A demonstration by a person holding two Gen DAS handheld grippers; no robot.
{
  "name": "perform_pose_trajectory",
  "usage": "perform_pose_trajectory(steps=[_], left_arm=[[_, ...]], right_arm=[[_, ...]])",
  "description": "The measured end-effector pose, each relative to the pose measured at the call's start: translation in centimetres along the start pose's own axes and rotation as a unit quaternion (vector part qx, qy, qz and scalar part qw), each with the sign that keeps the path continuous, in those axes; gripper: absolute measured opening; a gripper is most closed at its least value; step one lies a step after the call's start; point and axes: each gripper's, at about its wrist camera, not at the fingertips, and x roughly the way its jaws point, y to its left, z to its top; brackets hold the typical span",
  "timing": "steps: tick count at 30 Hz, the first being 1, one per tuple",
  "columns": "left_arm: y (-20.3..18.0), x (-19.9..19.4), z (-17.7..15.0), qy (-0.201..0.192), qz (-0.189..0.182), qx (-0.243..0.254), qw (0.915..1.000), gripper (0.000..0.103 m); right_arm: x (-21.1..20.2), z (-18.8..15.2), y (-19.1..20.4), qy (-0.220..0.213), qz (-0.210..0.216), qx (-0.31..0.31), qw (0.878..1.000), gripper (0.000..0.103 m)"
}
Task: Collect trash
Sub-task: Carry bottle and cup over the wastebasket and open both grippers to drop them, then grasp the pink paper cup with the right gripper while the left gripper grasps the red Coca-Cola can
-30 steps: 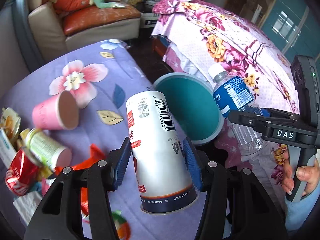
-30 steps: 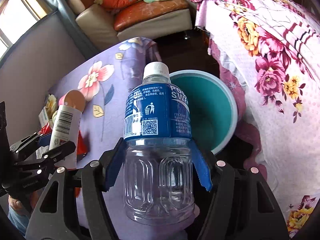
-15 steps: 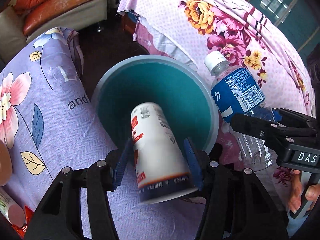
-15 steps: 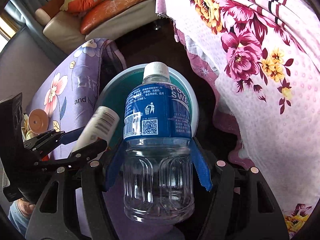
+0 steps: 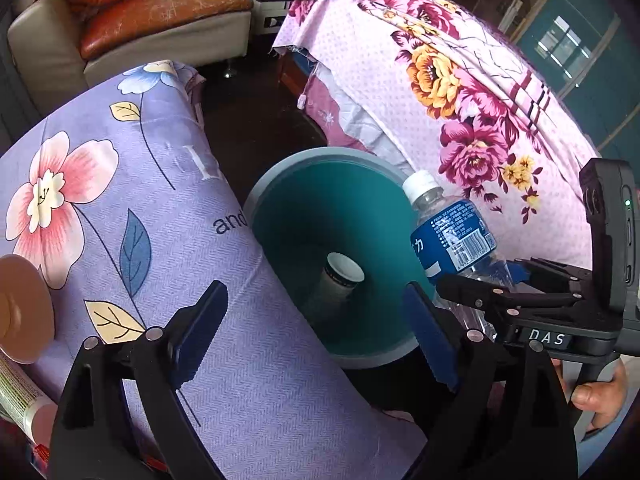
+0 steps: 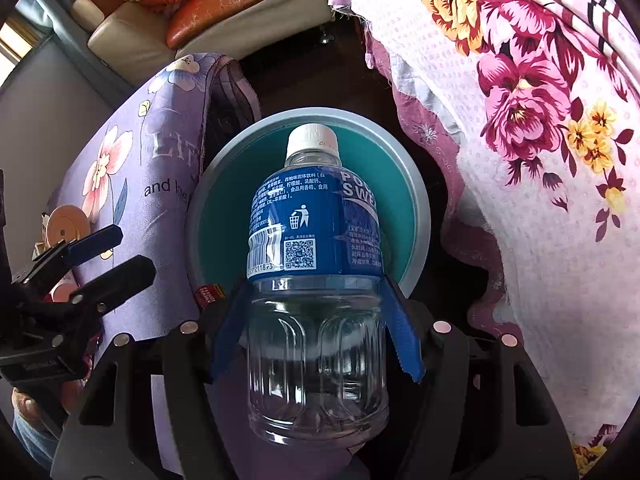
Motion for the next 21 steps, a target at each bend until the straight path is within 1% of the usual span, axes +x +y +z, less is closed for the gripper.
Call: perform_pose_trajectory(steps=[5,6,7,8,15,21], left_arm=[[0.9,-1.5,-0.3,-0.013,0.008,-0.004,0.9999,0.091],[1.1,-1.8,-0.5,-0.014,0.006,-0.005,0.9999,0.091],[1.3,-2.1,-0.6,-0.016,0.006,-0.006,0.9998,0.091],[1.5,-2.4,-0.7,-0.018,0.006,-0.006,0.9998,0.091],[2.7,-4.5,-2.0,-0.029,0.012,-0.012,0.9994,0.092],[4.2,-6.8,-3.7,-0.038,0.02,-0.02,0.9989,0.092]], right_arm=[[1.0,-0.1,1.3,0.017,-0.012,-0.02,1.0,0.062],[1.2,-0.1,1.5,0.019,-0.013,-0.021,1.0,0.066],[1.2,-0.1,1.6,0.02,-0.014,-0.021,0.999,0.074],[1.1,-0.1,1.7,0.019,-0.013,-0.019,1.0,0.075],[-0.7,-0.4,2.8,0.005,-0.028,-0.025,0.999,0.076],[-2.2,-1.1,4.7,-0.002,-0.04,-0.042,0.998,0.08]])
